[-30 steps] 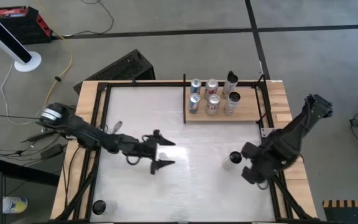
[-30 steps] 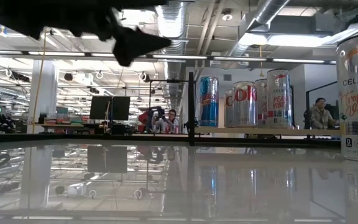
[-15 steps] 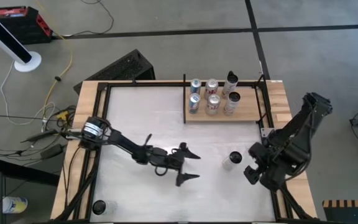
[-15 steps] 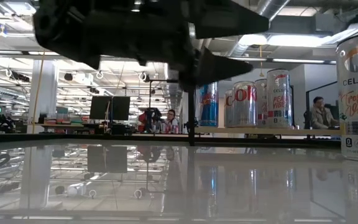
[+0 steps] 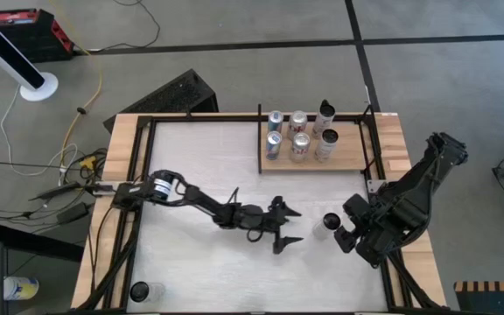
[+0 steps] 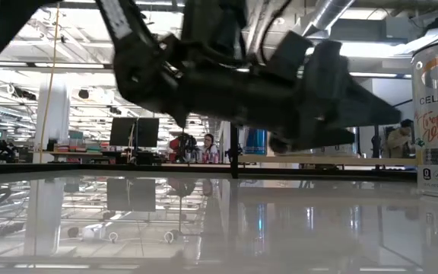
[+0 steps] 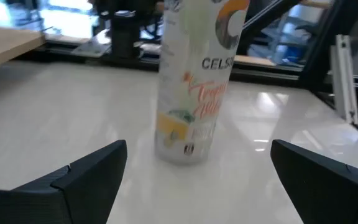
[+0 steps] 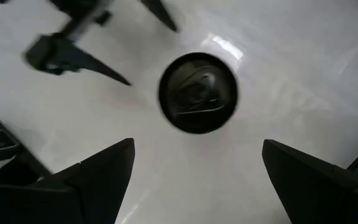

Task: Place canned beverage on shelf
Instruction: Put the right white-yellow soda can

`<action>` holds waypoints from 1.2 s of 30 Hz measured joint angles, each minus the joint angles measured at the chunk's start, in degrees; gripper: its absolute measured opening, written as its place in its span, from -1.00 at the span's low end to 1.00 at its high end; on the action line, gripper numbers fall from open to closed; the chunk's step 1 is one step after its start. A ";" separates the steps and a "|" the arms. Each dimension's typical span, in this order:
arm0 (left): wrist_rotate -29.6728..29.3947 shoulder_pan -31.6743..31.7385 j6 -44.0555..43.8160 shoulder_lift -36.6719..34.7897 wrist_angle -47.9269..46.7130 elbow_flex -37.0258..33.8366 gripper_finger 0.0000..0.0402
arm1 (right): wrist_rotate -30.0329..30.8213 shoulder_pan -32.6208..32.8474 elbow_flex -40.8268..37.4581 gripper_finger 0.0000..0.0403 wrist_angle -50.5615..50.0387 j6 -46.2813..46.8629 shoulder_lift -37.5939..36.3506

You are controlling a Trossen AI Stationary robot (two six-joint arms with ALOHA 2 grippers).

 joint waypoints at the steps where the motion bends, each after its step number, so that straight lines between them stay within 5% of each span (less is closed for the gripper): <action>1: 1.48 0.59 0.28 1.08 0.13 1.36 0.90 | 0.23 -0.06 0.41 0.88 0.07 -0.51 0.05; 8: 10.40 2.88 0.88 8.60 -1.16 12.09 0.90 | 4.53 2.09 0.88 0.88 -2.95 1.18 0.00; 19: 11.53 4.00 9.27 13.75 -18.72 26.69 0.90 | 6.02 2.31 0.88 0.88 -4.21 0.61 0.00; 29: 18.89 5.25 13.45 13.75 -25.33 32.68 0.90 | 6.20 2.18 0.88 0.88 -4.38 -3.18 0.00; 36: 18.87 4.27 14.95 13.75 -24.88 34.43 0.79 | 9.42 3.02 0.84 0.88 -4.88 -3.66 -0.02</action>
